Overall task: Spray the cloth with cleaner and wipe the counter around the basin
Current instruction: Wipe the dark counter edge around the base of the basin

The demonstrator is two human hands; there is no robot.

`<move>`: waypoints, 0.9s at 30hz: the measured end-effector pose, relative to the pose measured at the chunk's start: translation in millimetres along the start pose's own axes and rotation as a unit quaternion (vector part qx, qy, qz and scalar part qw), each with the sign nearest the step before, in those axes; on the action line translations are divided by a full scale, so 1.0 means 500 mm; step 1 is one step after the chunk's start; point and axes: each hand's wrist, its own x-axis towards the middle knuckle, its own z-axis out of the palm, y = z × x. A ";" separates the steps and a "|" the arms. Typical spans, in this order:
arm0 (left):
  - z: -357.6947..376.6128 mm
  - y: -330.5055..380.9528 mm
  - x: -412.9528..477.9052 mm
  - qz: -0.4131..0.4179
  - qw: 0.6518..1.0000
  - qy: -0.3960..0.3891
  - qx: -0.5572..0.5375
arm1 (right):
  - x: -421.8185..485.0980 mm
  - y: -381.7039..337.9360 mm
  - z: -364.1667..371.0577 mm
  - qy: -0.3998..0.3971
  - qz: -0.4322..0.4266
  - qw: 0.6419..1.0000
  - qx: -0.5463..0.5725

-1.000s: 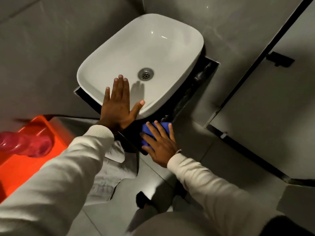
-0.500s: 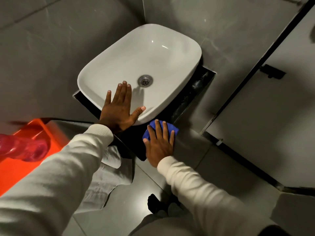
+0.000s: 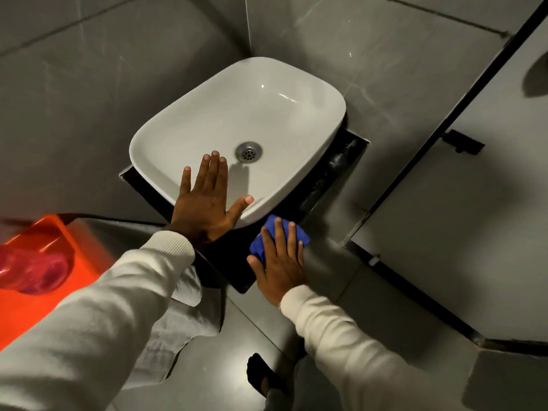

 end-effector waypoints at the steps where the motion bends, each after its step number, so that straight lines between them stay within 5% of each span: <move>1: 0.001 0.008 0.001 -0.004 1.000 -0.001 -0.004 | -0.007 0.013 -0.001 -0.004 -0.026 1.000 -0.015; 10: 0.014 0.104 0.040 -0.024 0.999 -0.007 -0.044 | 0.118 0.132 -0.065 0.003 -0.032 0.998 -0.047; 18: 0.017 0.167 0.095 -0.084 0.995 -0.008 -0.050 | 0.148 0.260 -0.083 -0.012 -0.271 0.955 -0.119; 27: 0.026 0.205 0.117 -0.167 0.985 0.004 -0.041 | 0.239 0.310 -0.152 -0.011 -0.142 0.988 -0.053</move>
